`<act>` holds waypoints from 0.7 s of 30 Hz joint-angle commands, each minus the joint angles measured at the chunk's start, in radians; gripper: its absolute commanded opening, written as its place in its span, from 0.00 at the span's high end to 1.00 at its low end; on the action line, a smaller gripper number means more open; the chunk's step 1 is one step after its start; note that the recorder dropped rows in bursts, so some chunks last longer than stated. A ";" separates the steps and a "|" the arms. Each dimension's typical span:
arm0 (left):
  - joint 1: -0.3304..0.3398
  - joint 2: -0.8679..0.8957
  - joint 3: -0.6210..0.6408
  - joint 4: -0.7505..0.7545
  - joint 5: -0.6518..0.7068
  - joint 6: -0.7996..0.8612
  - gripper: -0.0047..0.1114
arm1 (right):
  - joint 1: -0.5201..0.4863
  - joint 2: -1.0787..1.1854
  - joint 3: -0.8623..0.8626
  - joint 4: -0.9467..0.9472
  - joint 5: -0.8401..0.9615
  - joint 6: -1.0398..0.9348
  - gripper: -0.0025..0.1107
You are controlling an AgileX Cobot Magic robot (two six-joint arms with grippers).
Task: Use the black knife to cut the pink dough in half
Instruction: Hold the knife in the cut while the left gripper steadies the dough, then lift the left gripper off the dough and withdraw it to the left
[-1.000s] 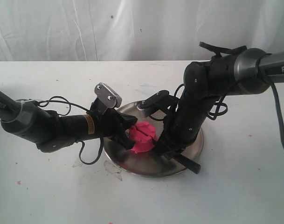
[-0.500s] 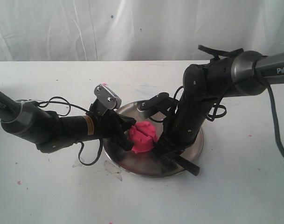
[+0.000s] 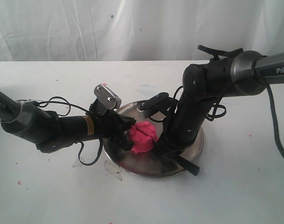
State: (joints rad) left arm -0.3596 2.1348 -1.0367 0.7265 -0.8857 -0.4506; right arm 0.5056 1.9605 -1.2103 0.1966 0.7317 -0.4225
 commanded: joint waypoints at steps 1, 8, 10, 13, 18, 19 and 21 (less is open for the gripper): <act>-0.001 0.006 0.010 0.014 0.025 0.003 0.96 | -0.008 0.039 0.011 -0.010 -0.027 0.008 0.98; -0.001 0.006 0.010 0.014 0.025 0.003 0.96 | -0.008 0.039 0.011 -0.010 -0.025 0.008 0.98; -0.001 0.006 0.010 0.014 0.025 0.003 0.96 | -0.008 0.039 0.011 -0.010 -0.023 0.008 0.98; -0.001 0.006 0.010 0.014 0.018 0.005 0.96 | -0.008 0.039 0.011 -0.010 -0.023 0.008 0.98; -0.001 0.006 0.010 0.014 -0.032 0.005 0.96 | -0.008 0.039 0.011 -0.010 -0.023 0.008 0.98; -0.001 0.006 0.010 0.014 -0.052 0.005 0.96 | -0.008 0.039 0.011 -0.010 -0.023 0.008 0.98; -0.001 0.006 0.010 0.014 -0.092 0.005 0.96 | -0.008 0.039 0.011 -0.008 -0.024 0.008 0.98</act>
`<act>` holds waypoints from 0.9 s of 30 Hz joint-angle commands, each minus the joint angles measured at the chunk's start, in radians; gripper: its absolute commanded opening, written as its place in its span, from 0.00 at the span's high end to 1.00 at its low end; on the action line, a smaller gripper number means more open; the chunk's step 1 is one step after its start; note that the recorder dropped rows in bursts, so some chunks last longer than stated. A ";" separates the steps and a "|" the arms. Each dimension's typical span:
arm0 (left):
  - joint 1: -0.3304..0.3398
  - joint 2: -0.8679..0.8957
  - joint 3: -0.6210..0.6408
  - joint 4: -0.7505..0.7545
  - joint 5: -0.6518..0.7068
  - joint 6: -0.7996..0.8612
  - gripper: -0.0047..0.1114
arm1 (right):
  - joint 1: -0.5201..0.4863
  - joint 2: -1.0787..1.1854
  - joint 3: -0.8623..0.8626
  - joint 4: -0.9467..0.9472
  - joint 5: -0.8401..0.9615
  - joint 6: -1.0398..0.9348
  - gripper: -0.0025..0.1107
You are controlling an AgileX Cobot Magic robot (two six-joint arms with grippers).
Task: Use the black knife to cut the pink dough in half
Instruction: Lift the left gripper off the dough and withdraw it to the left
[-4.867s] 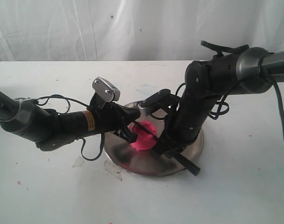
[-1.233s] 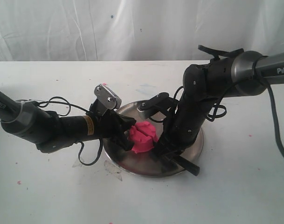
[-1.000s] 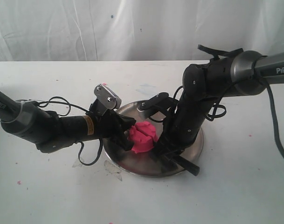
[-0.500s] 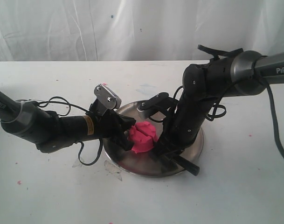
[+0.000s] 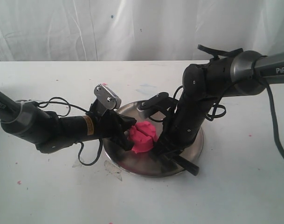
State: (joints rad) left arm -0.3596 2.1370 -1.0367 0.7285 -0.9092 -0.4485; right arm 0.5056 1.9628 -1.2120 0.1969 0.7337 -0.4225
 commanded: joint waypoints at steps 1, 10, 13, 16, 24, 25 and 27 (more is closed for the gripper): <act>-0.001 0.003 0.010 0.012 -0.078 0.003 0.96 | -0.008 0.037 0.013 -0.008 -0.026 0.008 0.98; -0.001 0.003 0.010 0.012 -0.117 0.015 0.96 | -0.008 0.037 0.013 -0.008 -0.026 0.008 0.98; -0.001 -0.003 0.010 0.012 -0.120 0.069 0.96 | -0.008 0.037 0.013 -0.008 -0.026 0.008 0.98; -0.001 -0.029 0.010 0.012 -0.120 0.109 0.96 | -0.008 0.037 0.013 -0.008 -0.026 0.008 0.98; -0.001 -0.206 0.056 0.043 -0.052 0.166 0.96 | -0.008 0.037 0.013 -0.008 -0.026 0.008 0.98; -0.001 -0.232 0.066 0.035 -0.038 0.185 0.96 | -0.008 0.037 0.013 -0.008 -0.023 0.008 0.98; -0.001 -0.301 0.093 0.016 -0.017 0.234 0.96 | -0.008 0.037 0.013 -0.008 -0.023 0.008 0.98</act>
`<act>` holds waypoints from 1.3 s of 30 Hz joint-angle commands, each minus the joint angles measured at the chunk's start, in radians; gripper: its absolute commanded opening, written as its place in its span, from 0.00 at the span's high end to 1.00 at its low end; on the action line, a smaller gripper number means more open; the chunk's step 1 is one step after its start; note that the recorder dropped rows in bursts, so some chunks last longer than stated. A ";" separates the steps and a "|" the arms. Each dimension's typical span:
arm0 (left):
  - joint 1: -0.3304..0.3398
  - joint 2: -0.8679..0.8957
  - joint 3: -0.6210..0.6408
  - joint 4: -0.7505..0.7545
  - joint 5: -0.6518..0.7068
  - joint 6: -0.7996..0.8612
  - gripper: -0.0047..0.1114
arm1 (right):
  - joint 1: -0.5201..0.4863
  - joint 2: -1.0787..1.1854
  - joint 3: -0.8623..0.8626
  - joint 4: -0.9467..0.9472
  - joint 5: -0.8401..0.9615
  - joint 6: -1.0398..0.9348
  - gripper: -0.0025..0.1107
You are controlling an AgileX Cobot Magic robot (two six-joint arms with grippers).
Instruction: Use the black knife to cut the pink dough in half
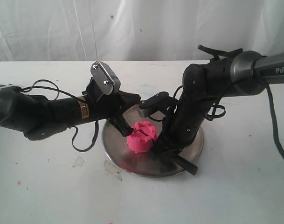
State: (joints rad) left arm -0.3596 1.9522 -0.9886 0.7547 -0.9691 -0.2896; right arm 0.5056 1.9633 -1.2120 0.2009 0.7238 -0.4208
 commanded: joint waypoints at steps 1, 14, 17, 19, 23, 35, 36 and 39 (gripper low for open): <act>-0.001 -0.156 0.062 -0.024 0.042 0.093 0.96 | -0.008 0.036 0.013 -0.012 -0.013 0.006 0.98; -0.001 -0.831 0.316 -0.355 0.286 0.218 0.96 | -0.008 0.036 0.013 -0.014 -0.003 0.006 0.98; -0.001 -0.963 0.359 -0.353 0.640 0.242 0.96 | -0.008 0.036 0.013 -0.014 -0.003 0.006 0.98; -0.001 -1.018 0.383 -0.353 0.880 0.290 0.96 | -0.008 0.036 0.013 -0.014 -0.008 0.006 0.98; -0.001 -1.045 0.436 -0.319 1.178 0.353 0.96 | -0.008 0.036 0.013 -0.014 -0.006 0.006 0.98; 0.256 -1.098 0.462 -0.164 1.452 -0.183 0.96 | -0.008 0.036 0.013 -0.014 0.010 0.006 0.98; 0.256 -1.127 0.467 -0.224 1.452 -0.165 0.96 | -0.008 0.036 0.013 -0.014 0.010 0.006 0.98; 0.256 -1.238 0.509 -0.367 1.370 -0.118 0.96 | -0.008 0.036 0.013 -0.014 0.010 0.006 0.98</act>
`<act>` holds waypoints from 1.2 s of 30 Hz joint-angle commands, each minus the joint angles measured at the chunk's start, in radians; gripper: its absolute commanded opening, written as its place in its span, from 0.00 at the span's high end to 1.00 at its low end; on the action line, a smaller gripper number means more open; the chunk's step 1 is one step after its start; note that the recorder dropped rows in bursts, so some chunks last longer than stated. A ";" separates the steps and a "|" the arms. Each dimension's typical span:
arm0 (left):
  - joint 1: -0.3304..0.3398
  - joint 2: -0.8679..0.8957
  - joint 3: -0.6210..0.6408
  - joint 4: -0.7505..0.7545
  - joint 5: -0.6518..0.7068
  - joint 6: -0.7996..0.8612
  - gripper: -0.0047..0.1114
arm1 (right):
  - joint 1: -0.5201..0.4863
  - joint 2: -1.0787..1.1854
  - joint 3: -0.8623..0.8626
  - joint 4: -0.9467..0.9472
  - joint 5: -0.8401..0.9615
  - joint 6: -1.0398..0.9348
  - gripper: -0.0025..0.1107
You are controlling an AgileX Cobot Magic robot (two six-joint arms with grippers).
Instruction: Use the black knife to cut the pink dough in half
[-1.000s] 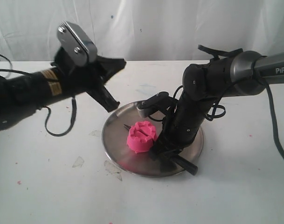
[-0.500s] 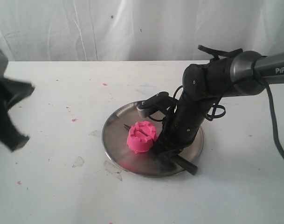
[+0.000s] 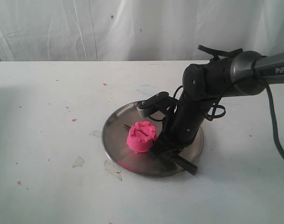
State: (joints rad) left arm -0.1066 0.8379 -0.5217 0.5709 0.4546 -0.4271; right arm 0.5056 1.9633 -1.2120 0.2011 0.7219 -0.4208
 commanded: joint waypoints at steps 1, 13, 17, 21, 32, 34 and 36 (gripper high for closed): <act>0.003 -0.184 0.066 -0.205 -0.095 0.015 0.96 | -0.008 0.036 0.013 -0.014 0.012 0.006 0.98; 0.003 -0.543 0.149 -0.116 -0.199 0.001 0.96 | -0.008 0.036 0.013 -0.014 0.014 0.006 0.98; 0.003 -0.548 0.149 -0.116 -0.198 0.001 0.96 | -0.008 0.036 0.013 -0.014 0.014 0.006 0.98; 0.003 -0.548 0.149 -0.116 -0.198 0.001 0.96 | -0.008 0.036 0.013 -0.014 0.010 0.006 0.98; 0.003 -0.549 0.149 -0.116 -0.198 0.003 0.96 | -0.008 0.036 0.013 -0.022 0.014 0.023 0.98; 0.003 -0.549 0.149 -0.116 -0.198 0.003 0.96 | -0.008 0.036 0.011 -0.026 0.014 0.044 0.98; 0.003 -0.549 0.149 -0.116 -0.198 0.003 0.96 | -0.008 0.030 0.009 -0.051 0.014 0.089 0.98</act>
State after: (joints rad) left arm -0.1066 0.2972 -0.3782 0.4458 0.2583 -0.4273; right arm 0.5056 1.9650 -1.2140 0.1921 0.7240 -0.3917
